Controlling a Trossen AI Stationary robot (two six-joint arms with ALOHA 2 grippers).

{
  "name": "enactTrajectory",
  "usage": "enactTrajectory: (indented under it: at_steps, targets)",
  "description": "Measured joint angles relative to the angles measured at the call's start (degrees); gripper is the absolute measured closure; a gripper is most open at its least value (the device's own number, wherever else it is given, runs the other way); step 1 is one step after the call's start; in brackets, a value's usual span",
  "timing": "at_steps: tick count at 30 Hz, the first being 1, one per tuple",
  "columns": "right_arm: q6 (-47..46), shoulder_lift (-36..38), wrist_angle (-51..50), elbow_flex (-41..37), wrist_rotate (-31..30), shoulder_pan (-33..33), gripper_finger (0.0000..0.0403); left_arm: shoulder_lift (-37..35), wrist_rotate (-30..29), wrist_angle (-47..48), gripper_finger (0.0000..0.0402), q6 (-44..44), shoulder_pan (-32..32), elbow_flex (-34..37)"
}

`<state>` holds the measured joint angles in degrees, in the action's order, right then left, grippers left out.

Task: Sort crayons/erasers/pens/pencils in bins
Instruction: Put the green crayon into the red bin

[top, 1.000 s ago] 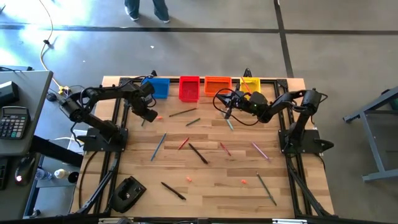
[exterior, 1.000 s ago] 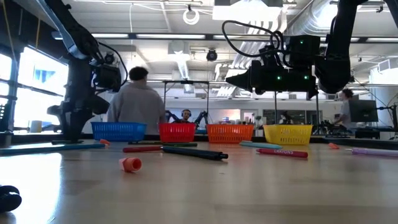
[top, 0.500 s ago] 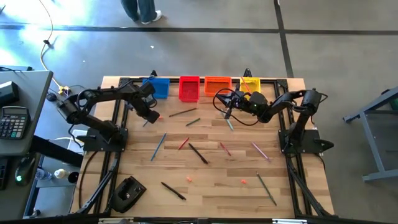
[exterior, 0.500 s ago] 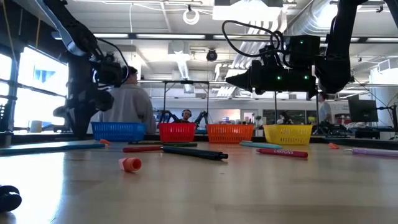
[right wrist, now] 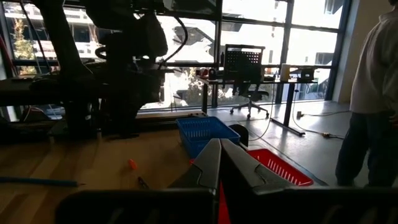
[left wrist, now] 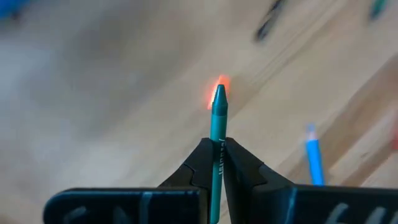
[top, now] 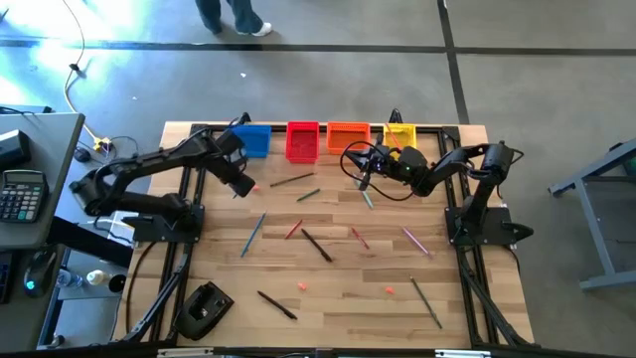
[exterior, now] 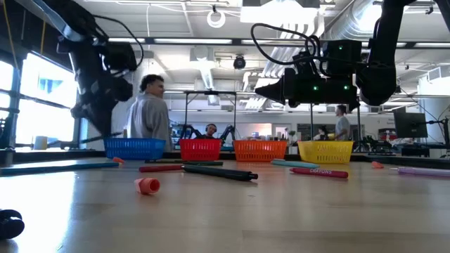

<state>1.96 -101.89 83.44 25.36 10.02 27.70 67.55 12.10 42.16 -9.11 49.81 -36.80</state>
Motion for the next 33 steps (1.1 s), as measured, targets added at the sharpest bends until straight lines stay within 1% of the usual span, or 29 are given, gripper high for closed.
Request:
enactTrajectory:
  at_steps: [2,4,7,12,14,18,26,29,33]
  targets:
    - [-0.01,0.00,-0.01,0.00,0.00,0.00,0.0403,-2.65,0.90,-3.84,0.0395,-0.77,-0.55,0.13]
    - [-0.36,0.00,-0.18,0.00,0.00,0.00,0.0403,-4.89,3.02,-9.42,0.0396,-2.39,-1.16,0.67]
    - [-0.47,0.00,-0.57,0.00,-0.01,0.00,0.0403,-6.20,4.19,-19.06,0.0396,-6.20,-2.45,1.30]
    - [-0.17,0.00,-0.52,0.02,0.00,0.00,0.0403,-3.43,4.00,-37.31,0.0396,-9.58,-4.78,1.23]
    - [-0.20,0.00,-0.50,0.02,-0.01,0.00,0.0403,-0.81,3.73,-41.36,0.0396,-9.83,-5.40,-0.35]
    - [-0.44,0.00,-0.50,0.02,0.00,0.00,0.0403,5.49,2.56,-41.98,0.0396,-7.24,-6.06,-6.95]
    - [-0.31,0.00,-0.52,0.02,-0.02,0.02,0.0403,22.63,2.17,-37.78,0.0396,-2.31,-5.04,-21.04]
    - [-0.44,0.00,-0.59,0.02,0.00,0.01,0.0403,29.46,-1.73,-35.61,0.0396,-0.27,-4.48,-25.98]
    - [-0.44,0.00,-0.89,0.02,-0.02,0.00,0.0403,37.72,-3.19,-32.24,0.0396,1.28,-4.08,-31.97]
